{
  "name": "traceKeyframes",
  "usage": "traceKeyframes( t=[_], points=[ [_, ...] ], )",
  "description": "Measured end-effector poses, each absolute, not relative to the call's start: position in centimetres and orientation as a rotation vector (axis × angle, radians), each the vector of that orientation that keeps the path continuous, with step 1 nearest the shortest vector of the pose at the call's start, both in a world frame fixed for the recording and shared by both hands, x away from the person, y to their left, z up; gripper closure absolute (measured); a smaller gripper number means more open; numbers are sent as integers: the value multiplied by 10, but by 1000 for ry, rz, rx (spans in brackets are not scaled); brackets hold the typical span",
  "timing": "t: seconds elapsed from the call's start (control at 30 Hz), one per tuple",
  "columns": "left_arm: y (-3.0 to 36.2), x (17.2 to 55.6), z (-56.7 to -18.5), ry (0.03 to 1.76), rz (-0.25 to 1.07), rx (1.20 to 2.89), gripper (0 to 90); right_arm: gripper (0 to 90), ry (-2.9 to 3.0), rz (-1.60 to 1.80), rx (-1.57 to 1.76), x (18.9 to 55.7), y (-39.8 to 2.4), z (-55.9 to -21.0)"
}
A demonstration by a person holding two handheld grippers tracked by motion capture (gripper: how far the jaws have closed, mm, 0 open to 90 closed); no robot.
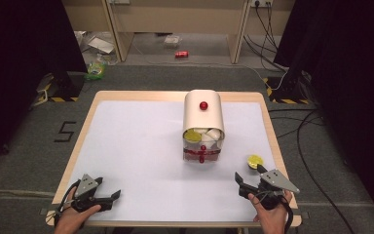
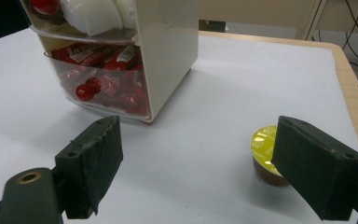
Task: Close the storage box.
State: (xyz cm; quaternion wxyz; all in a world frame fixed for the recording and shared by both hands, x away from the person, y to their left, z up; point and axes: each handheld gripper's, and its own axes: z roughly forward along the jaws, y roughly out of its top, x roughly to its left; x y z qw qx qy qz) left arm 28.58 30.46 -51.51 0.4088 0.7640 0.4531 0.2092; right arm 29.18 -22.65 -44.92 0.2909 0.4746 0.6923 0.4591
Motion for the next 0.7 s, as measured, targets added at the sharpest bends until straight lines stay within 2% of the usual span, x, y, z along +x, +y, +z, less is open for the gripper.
traceKeyframes(
  t=[0.7],
  points=[
    [305, 286, -515, 1141, 528, 1926, 125, 165, 1897, 1189, 1277, 279, -227, -461]
  ],
)
